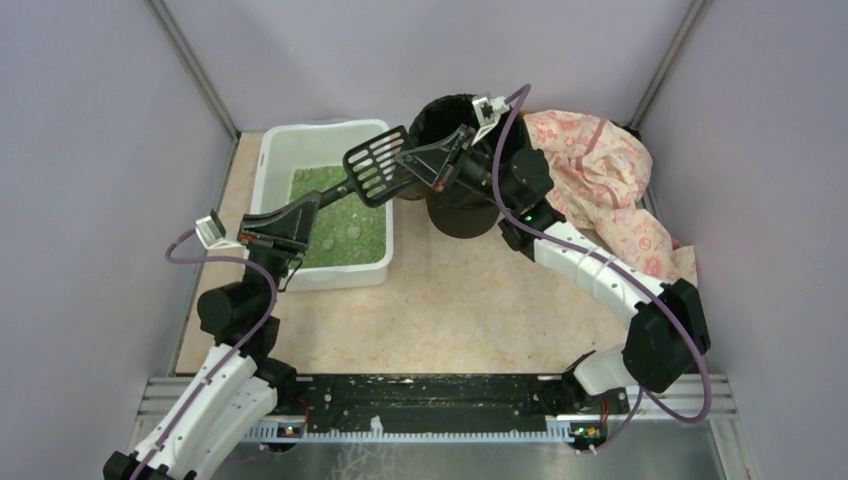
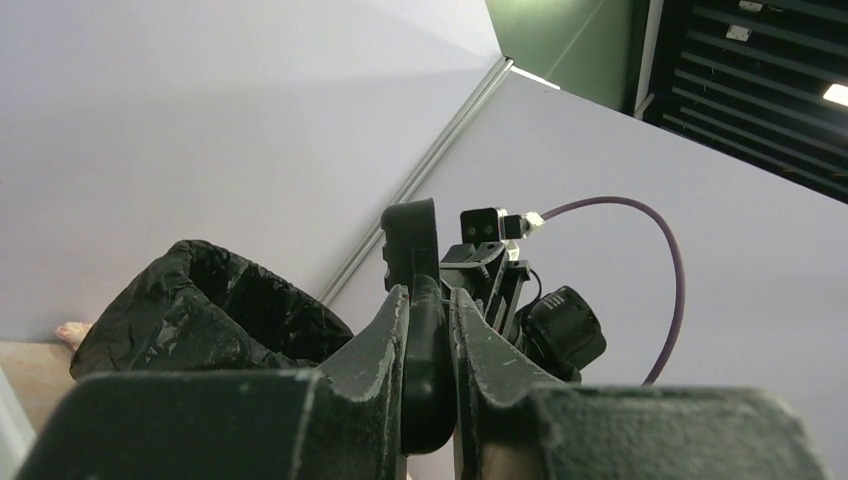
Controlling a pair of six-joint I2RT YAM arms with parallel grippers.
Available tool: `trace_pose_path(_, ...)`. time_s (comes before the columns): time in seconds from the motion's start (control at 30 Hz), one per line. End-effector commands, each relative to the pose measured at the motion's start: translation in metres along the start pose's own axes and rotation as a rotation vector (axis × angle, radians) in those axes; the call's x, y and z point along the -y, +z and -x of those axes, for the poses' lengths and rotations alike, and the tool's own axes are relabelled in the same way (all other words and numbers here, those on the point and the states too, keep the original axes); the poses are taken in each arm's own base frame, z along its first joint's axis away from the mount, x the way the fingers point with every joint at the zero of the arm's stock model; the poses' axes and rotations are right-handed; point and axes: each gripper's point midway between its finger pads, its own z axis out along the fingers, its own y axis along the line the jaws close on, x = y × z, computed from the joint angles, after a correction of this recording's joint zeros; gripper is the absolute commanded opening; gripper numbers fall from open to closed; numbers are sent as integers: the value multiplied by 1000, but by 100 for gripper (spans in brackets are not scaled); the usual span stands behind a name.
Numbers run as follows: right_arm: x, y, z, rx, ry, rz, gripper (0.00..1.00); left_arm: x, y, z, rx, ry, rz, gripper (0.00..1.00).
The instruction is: Clean the litter box
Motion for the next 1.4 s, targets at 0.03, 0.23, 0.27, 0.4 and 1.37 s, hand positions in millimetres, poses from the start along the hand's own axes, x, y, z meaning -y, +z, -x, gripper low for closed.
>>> trace_pose_path(0.03, -40, 9, 22, 40, -42, 117, 0, 7, 5, -10, -75, 21, -29, 0)
trace_pose_path(0.23, -43, 8, 24, 31, -80, 117, 36, -3, 11, -11, -106, 67, 43, 0)
trace_pose_path(0.27, -44, 8, 25, 30, -86, 115, 42, -6, 11, -10, -107, 79, 61, 0)
trace_pose_path(0.4, -41, 7, 26, 26, -106, 93, 54, -13, 13, -5, -120, 135, 128, 0)
trace_pose_path(1.37, 40, 29, -115, -397, -296, -320, 59, -127, 21, 60, -466, 633, 801, 0)
